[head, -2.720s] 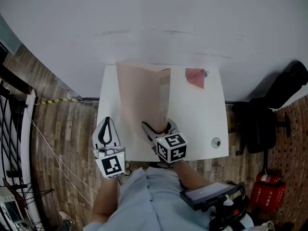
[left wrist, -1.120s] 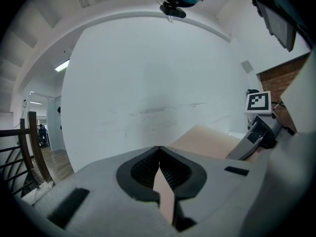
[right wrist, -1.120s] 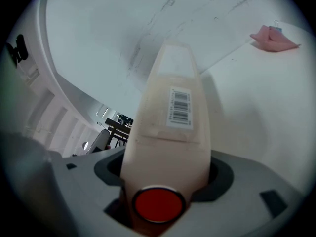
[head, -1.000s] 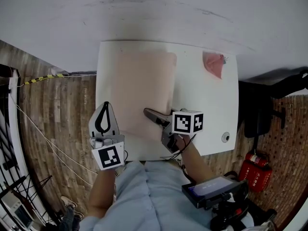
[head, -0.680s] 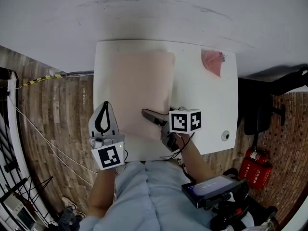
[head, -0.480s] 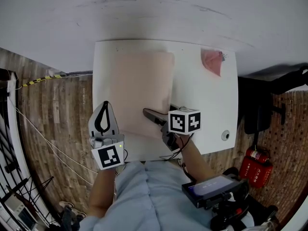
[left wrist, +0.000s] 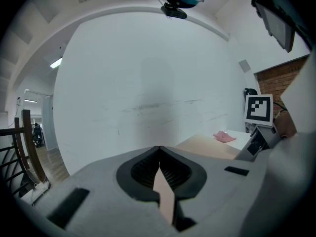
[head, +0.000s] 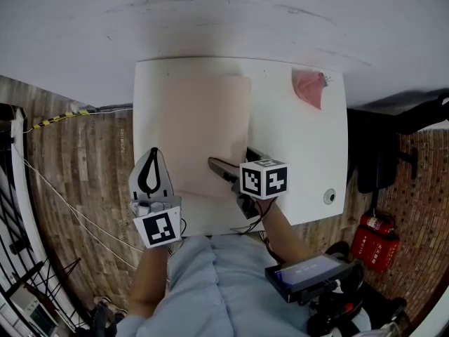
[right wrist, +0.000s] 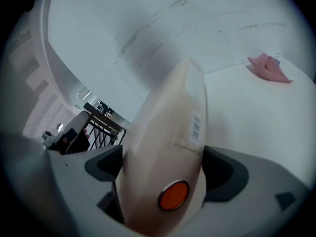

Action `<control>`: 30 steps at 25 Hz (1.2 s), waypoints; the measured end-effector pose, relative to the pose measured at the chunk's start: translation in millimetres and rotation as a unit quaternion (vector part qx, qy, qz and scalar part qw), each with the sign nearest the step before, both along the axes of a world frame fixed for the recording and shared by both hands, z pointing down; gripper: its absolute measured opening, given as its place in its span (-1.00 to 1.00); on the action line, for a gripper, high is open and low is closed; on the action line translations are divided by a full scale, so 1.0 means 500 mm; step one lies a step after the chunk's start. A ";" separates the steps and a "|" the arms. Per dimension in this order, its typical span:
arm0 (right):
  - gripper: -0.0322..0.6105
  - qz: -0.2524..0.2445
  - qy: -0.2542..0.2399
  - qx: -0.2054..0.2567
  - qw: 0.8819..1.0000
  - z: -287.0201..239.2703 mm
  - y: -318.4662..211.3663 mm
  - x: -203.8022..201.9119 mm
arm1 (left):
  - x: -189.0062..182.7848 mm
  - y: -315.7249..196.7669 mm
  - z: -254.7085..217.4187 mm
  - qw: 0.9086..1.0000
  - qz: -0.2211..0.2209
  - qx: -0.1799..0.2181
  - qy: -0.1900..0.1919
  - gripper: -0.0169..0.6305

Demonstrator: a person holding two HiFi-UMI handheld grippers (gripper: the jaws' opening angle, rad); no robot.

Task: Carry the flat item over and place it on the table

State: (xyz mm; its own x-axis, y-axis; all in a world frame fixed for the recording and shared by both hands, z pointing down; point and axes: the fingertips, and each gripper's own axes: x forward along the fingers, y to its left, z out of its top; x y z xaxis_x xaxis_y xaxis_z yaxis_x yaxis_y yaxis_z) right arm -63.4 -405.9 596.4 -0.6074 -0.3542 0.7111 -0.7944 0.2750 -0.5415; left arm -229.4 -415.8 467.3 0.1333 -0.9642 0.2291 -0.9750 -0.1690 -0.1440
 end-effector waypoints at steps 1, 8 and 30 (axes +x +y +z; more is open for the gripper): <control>0.67 0.001 0.004 0.000 1.000 0.002 0.001 0.002 | 0.000 0.000 0.000 1.000 0.000 0.000 0.000 -0.92; 0.68 -0.004 0.031 0.020 0.999 0.006 0.000 0.007 | -0.001 0.001 -0.003 1.000 -0.001 0.004 0.002 -0.92; -0.08 0.015 -0.012 0.186 0.982 -0.189 0.023 0.042 | 0.066 0.084 -0.147 0.997 -0.006 0.074 0.014 -0.92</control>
State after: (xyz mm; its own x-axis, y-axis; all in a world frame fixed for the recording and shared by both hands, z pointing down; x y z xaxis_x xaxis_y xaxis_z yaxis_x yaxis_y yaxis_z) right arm -42.5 -394.5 502.1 -0.6081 -0.6043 0.5149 -0.7932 0.4344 -0.4268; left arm -196.3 -373.7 393.8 0.1254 -0.9889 0.0799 -0.9810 -0.1356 -0.1390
